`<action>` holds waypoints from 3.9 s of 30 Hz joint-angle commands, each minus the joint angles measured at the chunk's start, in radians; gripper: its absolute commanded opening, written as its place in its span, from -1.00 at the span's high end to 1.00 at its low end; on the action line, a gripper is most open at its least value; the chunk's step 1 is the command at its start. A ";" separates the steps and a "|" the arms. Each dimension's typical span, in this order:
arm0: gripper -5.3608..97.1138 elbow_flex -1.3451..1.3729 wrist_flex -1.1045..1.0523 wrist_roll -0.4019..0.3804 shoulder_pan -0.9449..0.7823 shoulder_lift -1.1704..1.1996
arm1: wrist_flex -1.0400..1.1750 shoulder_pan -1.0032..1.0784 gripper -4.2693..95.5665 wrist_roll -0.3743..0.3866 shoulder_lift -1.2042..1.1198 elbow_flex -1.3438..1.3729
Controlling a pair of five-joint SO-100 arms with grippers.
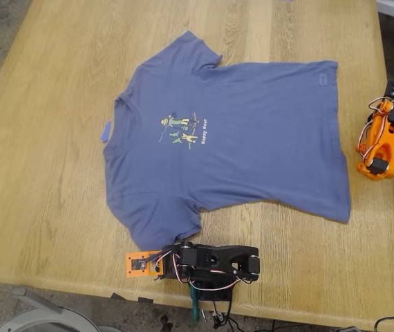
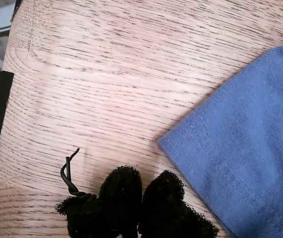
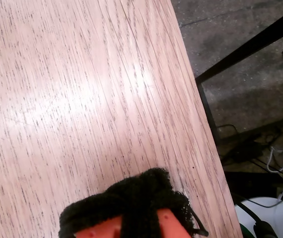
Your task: Fold a T-shirt
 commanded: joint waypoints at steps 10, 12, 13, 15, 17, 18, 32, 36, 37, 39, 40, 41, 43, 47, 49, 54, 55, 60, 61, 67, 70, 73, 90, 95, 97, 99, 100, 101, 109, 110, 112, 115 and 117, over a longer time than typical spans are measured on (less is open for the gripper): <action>0.84 -0.020 0.008 -0.046 0.012 0.115 | 0.005 -0.008 0.87 -0.005 -0.003 0.067; 0.84 -0.020 0.008 -0.049 0.014 0.115 | 0.005 -0.006 0.91 -0.005 -0.003 0.067; 0.84 -0.020 0.008 -0.051 0.014 0.115 | 0.005 -0.008 0.91 -0.005 -0.003 0.067; 0.84 -0.020 0.008 -0.032 0.018 0.115 | 0.005 -0.014 0.90 -0.005 -0.003 0.067; 0.84 -0.020 0.008 -0.008 0.021 0.115 | 0.005 -0.009 0.91 -0.005 -0.003 0.067; 0.84 -0.020 0.008 0.011 0.021 0.115 | 0.005 -0.003 0.91 -0.005 -0.003 0.067; 0.89 -0.020 -0.337 0.133 0.067 0.115 | -0.161 -0.041 0.74 -0.048 0.000 0.005; 0.82 -0.049 -0.376 0.143 0.138 0.117 | -0.202 -0.077 0.68 0.061 0.000 -0.081; 0.78 -0.058 -0.379 0.144 0.160 0.117 | -0.213 -0.078 0.68 0.087 0.000 -0.101; 0.68 -0.081 -0.380 0.114 0.215 0.117 | -0.242 -0.083 0.64 0.133 0.000 -0.143; 0.63 -0.097 -0.376 0.091 0.239 0.117 | -0.249 -0.084 0.62 0.149 0.000 -0.167; 0.57 -0.114 -0.362 0.077 0.268 0.117 | -0.249 -0.095 0.61 0.175 0.000 -0.195; 0.47 -0.156 -0.331 0.061 0.314 0.117 | -0.261 -0.126 0.58 0.210 0.000 -0.245; 0.21 -0.245 -0.287 0.057 0.373 0.115 | -0.350 -0.219 0.50 0.238 0.000 -0.328; 0.14 -0.290 -0.273 0.052 0.376 0.115 | -0.347 -0.276 0.43 0.268 0.000 -0.376; 0.02 -0.411 -0.166 0.075 0.351 0.115 | -0.273 -0.382 0.32 0.281 0.000 -0.495; -0.03 -0.430 -0.150 0.091 0.348 0.115 | -0.264 -0.400 0.31 0.276 0.000 -0.517; -0.19 -0.512 -0.129 0.166 0.362 0.114 | -0.193 -0.561 0.29 0.253 0.002 -0.629; -0.22 -0.528 -0.129 0.172 0.370 0.112 | -0.178 -0.598 0.29 0.244 0.002 -0.652; -0.25 -0.684 0.048 0.189 0.336 0.057 | -0.103 -0.831 0.31 0.192 0.000 -0.776; -0.24 -0.764 0.074 0.183 0.318 0.011 | -0.002 -0.934 0.31 0.158 -0.002 -0.859; -0.25 -0.844 0.063 0.193 0.316 -0.061 | 0.092 -1.039 0.31 0.137 -0.002 -0.937; -0.32 -1.127 -0.232 0.107 0.299 -0.466 | 0.041 -1.483 0.30 0.118 -0.129 -1.005; -0.32 -1.175 -0.305 0.121 0.368 -0.620 | -0.084 -1.623 0.30 0.129 -0.212 -0.948; -0.32 -1.187 -0.333 0.114 0.408 -0.683 | -0.130 -1.678 0.30 0.133 -0.247 -0.923; -0.33 -1.200 -0.333 0.091 0.453 -0.736 | -0.172 -1.724 0.29 0.133 -0.290 -0.908; -0.33 -1.207 -0.333 0.089 0.466 -0.765 | -0.199 -1.746 0.29 0.133 -0.314 -0.904; -0.33 -1.213 -0.333 0.083 0.495 -0.793 | -0.227 -1.763 0.30 0.133 -0.341 -0.899; -0.25 -1.230 -0.333 0.058 0.683 -0.954 | -0.459 -1.910 0.30 0.138 -0.560 -0.877; -0.25 -1.227 -0.333 0.060 0.706 -0.966 | -0.480 -1.925 0.30 0.140 -0.584 -0.876; -0.24 -1.212 -0.325 0.061 0.744 -0.983 | -0.522 -1.956 0.29 0.144 -0.624 -0.868; -0.20 -1.187 -0.236 0.081 0.802 -0.986 | -0.583 -1.988 0.29 0.150 -0.676 -0.854; -0.18 -1.169 -0.170 0.084 0.851 -0.982 | -0.612 -1.993 0.28 0.150 -0.718 -0.861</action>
